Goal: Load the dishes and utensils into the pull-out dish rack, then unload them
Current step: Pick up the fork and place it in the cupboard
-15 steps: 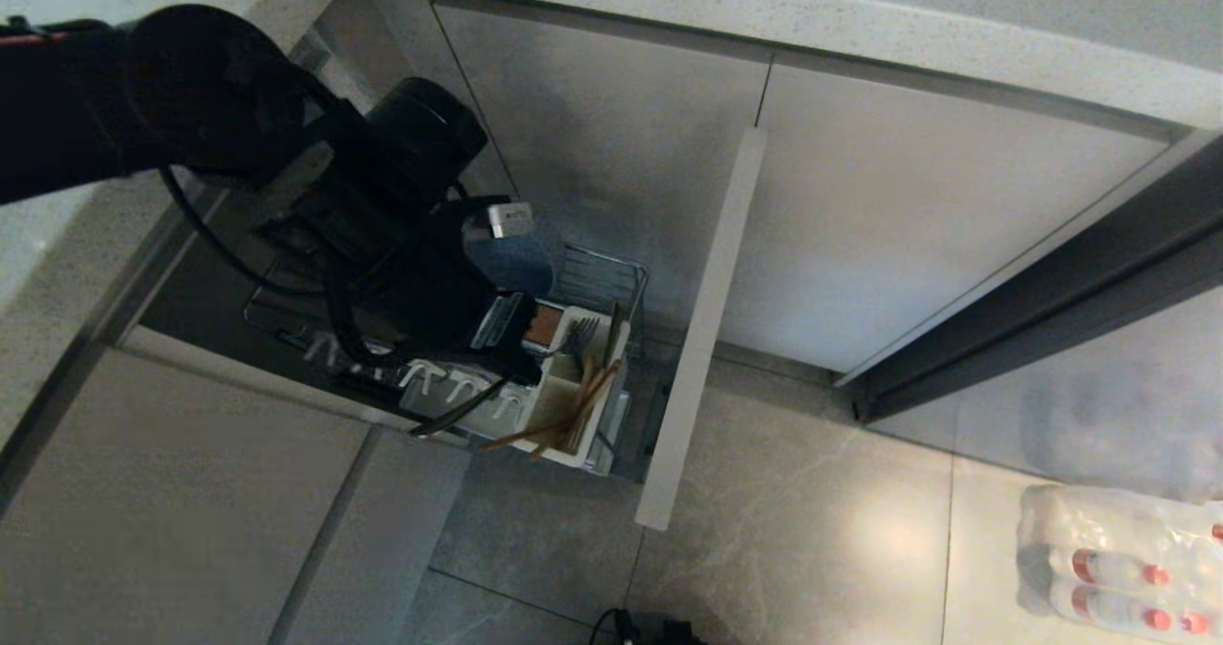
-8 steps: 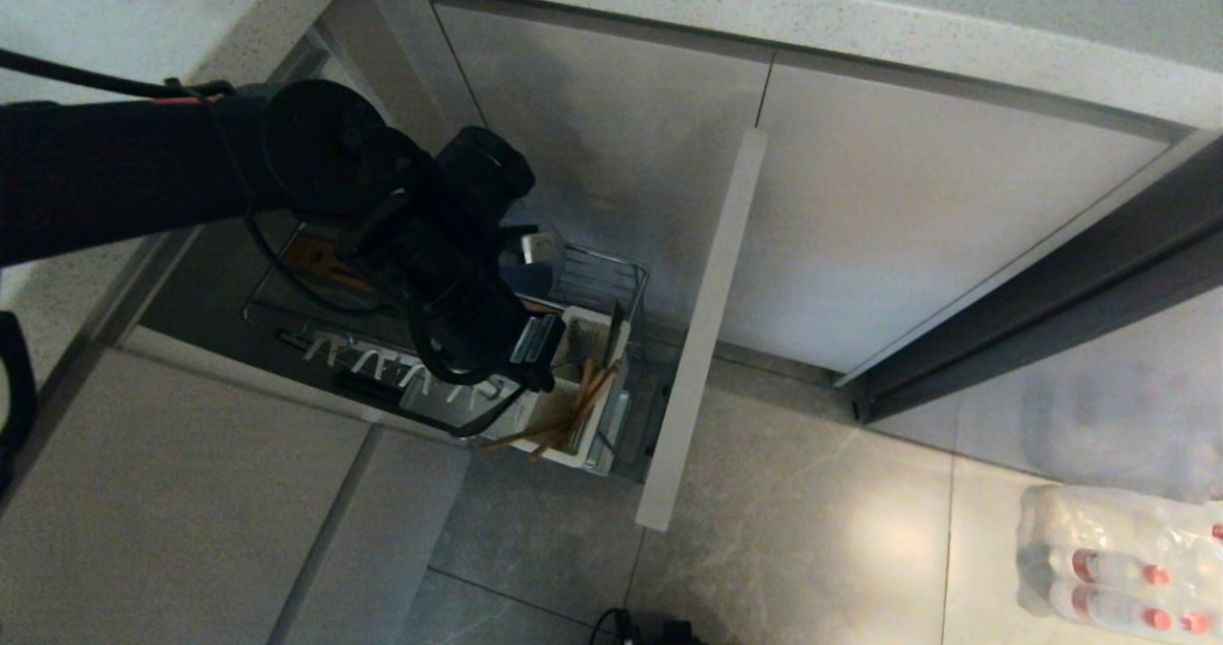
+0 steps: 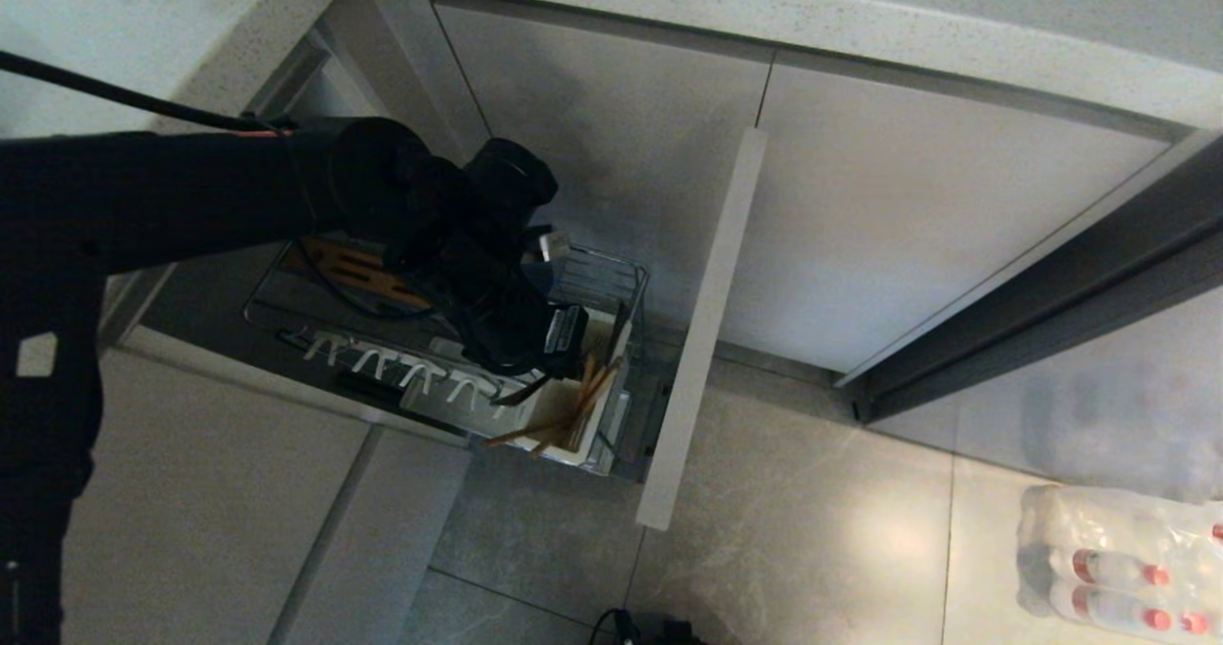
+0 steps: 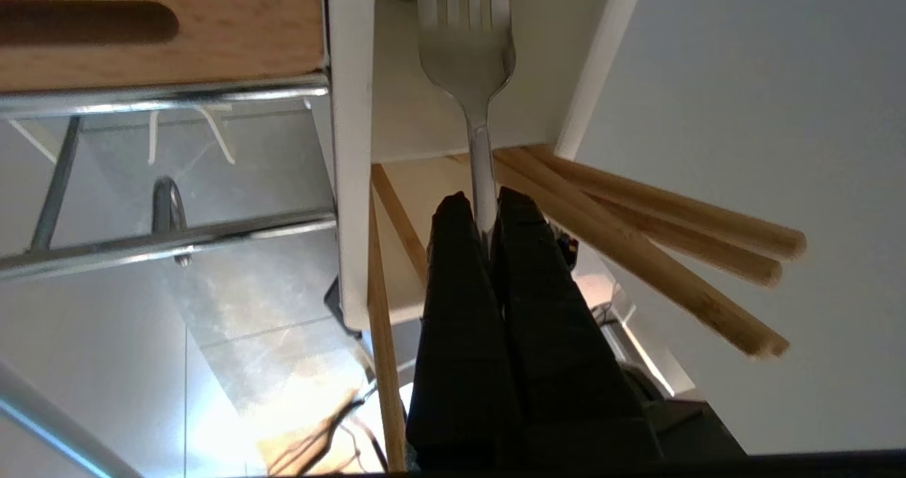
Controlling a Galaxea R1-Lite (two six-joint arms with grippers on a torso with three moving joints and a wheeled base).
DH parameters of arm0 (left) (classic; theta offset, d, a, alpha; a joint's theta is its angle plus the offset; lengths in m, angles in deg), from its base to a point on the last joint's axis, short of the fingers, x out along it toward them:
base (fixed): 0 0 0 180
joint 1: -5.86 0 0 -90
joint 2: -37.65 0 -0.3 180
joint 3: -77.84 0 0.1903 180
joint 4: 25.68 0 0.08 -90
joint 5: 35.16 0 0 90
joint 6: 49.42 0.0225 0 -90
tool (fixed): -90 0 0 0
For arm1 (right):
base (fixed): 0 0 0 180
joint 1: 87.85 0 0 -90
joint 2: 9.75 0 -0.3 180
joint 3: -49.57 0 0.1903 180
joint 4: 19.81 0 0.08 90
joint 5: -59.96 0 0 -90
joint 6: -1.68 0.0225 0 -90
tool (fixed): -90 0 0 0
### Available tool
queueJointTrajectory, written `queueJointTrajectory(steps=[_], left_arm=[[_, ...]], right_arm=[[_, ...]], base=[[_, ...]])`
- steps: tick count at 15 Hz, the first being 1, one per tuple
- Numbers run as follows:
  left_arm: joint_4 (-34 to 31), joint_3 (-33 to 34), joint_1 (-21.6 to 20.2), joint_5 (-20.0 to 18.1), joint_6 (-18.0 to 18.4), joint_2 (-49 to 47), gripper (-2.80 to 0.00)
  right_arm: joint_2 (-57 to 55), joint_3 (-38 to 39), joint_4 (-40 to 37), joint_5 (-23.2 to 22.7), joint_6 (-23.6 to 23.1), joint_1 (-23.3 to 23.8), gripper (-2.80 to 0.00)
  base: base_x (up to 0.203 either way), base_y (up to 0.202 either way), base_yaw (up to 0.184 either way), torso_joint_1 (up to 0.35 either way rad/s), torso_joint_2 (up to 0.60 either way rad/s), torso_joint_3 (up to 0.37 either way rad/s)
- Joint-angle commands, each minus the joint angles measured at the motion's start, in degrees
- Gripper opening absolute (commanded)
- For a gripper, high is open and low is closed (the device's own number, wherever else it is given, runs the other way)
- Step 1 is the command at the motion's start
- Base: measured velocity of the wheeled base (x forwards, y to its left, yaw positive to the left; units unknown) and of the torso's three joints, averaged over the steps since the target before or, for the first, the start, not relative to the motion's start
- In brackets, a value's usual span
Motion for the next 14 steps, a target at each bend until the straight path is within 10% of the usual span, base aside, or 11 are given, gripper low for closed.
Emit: queueJointTrajectory(steps=[1,14], left_arm=[[0.12,-0.07,-0.09,-0.02,-0.12,-0.44,-2.80],[2.11,-0.07,-0.44,0.07,-1.35,-1.35,-2.80]], right_arm=[[-0.03,0.00,0.01,0.00,0.00,0.00,-2.80],[0.00,0.00,0.01,0.00,0.00,0.00,-2.80]], base=[[0.000,0.000,0.000,0.000,0.00,0.000],[0.000,0.000,0.000,0.000,0.00,0.000]])
